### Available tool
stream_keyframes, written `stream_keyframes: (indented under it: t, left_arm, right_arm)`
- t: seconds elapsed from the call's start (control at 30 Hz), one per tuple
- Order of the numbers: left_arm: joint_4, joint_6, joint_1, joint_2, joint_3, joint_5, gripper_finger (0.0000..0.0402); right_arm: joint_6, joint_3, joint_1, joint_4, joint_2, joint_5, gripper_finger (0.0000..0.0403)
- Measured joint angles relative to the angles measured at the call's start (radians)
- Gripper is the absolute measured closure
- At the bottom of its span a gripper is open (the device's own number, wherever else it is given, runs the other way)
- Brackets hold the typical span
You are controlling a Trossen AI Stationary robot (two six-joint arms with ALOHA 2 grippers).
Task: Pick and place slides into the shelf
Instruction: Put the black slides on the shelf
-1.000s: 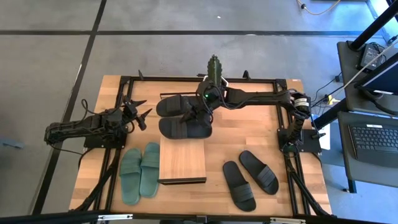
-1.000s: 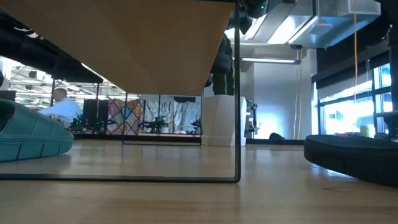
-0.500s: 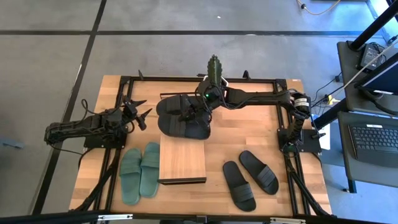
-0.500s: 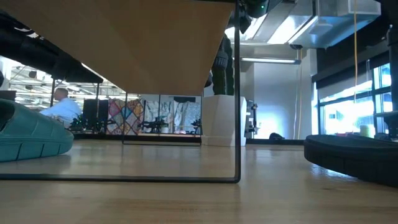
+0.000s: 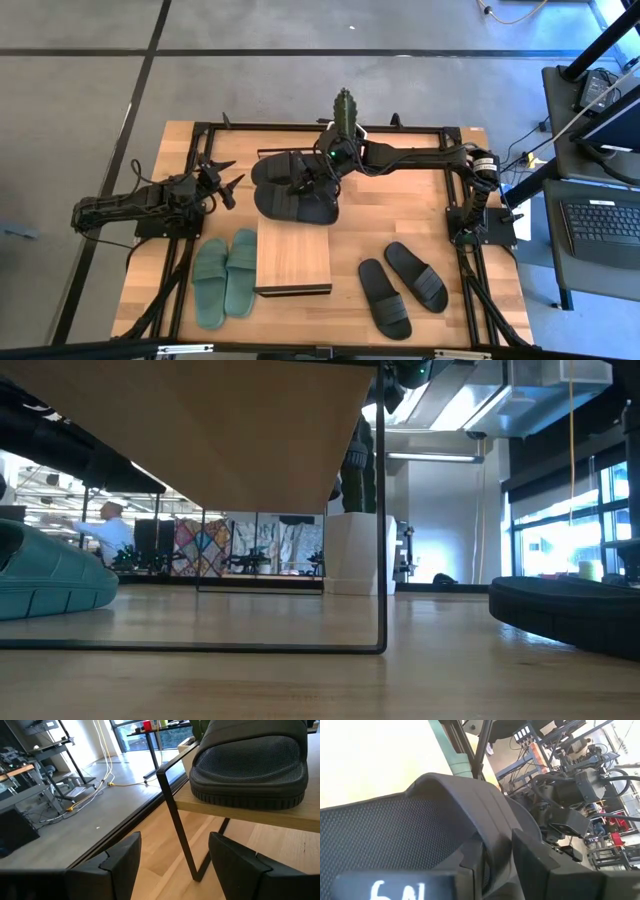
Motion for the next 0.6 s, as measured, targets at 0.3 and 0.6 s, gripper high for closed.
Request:
stream_keyframes:
  t: [0.3,0.6]
  left_arm:
    - [0.0,0.0,0.0,0.0,0.0,0.0,0.0177]
    - [0.0,0.0,0.0,0.0,0.0,0.0,0.0177]
  right_arm:
    - [-0.048,0.0,0.0,-0.03,0.0,0.0,0.0306]
    - [-0.047,0.0,0.001,-0.024,0.0,0.0,0.026]
